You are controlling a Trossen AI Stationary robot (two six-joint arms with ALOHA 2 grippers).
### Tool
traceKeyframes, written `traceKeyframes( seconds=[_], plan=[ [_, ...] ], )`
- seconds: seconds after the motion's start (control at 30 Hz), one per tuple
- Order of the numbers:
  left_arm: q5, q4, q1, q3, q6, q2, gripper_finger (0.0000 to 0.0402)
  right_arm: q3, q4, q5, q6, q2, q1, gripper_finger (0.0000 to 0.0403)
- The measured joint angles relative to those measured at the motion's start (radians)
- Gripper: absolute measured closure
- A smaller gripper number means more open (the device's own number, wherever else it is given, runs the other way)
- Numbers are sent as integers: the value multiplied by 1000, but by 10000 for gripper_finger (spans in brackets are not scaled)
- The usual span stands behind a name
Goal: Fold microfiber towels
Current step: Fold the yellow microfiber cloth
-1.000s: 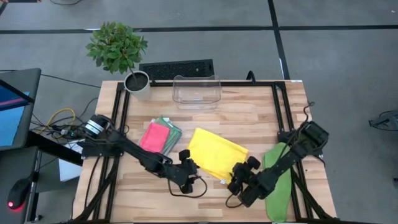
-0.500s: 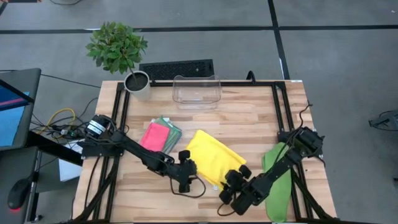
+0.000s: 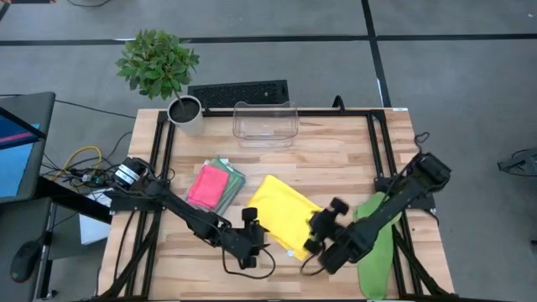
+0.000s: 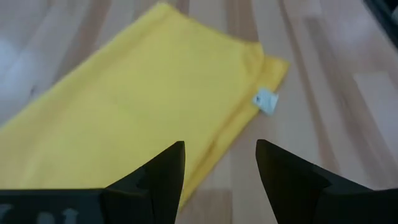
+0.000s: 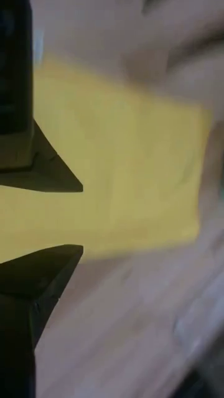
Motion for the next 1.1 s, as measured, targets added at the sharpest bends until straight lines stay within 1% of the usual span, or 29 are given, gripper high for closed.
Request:
traceKeyframes(
  seconds=[0.07, 0.13, 0.2, 0.23, 0.33, 0.4, 0.5, 0.6, 0.73, 0.87, 0.97, 1.1],
  plan=[
    [12, 40, 11, 1, 9, 3, 209, -35, -102, -24, 68, -36, 2, 224],
    [60, 90, 24, 2, 24, 17, 210, -80, -106, -62, 125, -60, 8, 212],
    [82, 108, 35, 0, 44, 30, 210, -141, -114, -96, 174, -75, 20, 201],
    [87, 128, 42, 3, 46, 42, 210, -168, -94, -98, 203, -72, 26, 197],
    [83, 122, 64, 0, 54, 58, 210, -261, -12, -90, 284, -48, 45, 192],
    [95, 119, 77, 0, 47, 70, 210, -311, 70, -91, 322, -19, 51, 194],
    [110, 106, 93, 1, 41, 79, 210, -357, 141, -113, 364, 19, 59, 200],
    [115, 56, 104, 0, 41, 82, 210, -361, 187, -141, 373, 45, 73, 208],
    [116, -28, 122, 0, 34, 84, 210, -357, 343, -137, 374, 57, 94, 217],
    [126, -38, 124, 0, 34, 80, 210, -333, 435, -142, 424, 60, 117, 226],
    [166, -44, 108, 0, 38, 48, 210, -308, 429, -168, 450, 60, 134, 235],
    [174, -60, 64, 0, 60, -39, 210, -247, 421, -167, 445, 61, 138, 245]
  ],
)
